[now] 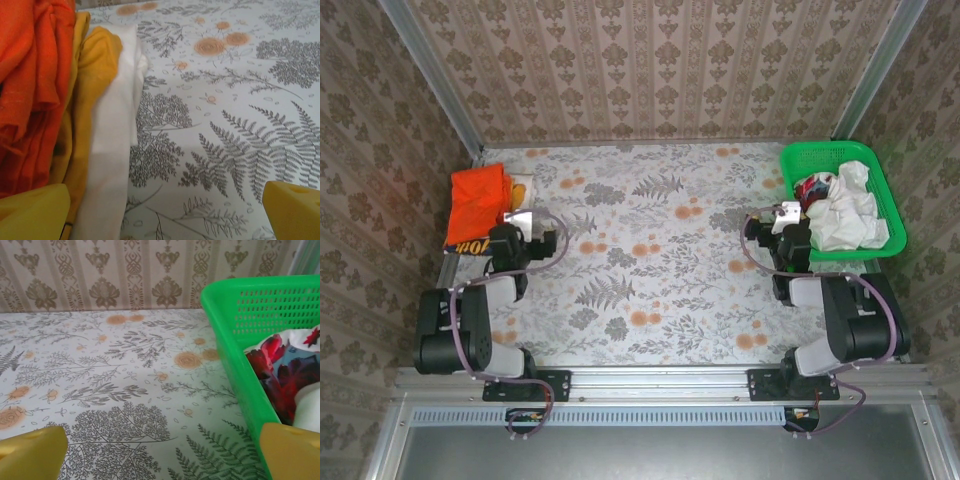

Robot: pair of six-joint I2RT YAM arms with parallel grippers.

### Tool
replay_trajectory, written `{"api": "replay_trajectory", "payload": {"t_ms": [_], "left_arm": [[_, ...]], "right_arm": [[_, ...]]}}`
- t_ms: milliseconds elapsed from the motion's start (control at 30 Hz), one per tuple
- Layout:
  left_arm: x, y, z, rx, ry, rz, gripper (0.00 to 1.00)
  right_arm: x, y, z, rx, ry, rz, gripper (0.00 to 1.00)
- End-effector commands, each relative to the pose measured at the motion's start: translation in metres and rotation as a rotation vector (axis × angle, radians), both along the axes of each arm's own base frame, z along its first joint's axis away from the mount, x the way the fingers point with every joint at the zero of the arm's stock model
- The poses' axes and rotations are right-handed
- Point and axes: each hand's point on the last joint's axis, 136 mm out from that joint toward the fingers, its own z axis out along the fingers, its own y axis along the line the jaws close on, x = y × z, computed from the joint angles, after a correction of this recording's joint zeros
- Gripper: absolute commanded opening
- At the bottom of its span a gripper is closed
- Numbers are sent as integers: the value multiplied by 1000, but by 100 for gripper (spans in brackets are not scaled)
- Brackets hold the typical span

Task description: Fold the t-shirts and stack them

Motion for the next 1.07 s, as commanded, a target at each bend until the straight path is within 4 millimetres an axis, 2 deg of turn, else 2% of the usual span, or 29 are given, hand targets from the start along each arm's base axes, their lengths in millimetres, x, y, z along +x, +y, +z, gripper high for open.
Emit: {"api": "replay_trajectory", "payload": {"t_ms": [0, 33, 1033], "left_arm": [[15, -5, 6, -16, -92, -6, 100], [14, 0, 6, -24, -100, 18, 100], [14, -2, 4, -7, -90, 20, 100]], "right_arm": [[0, 12, -24, 54, 84, 62, 100], [2, 12, -25, 56, 101, 62, 100], [1, 13, -25, 56, 101, 67, 100]]}}
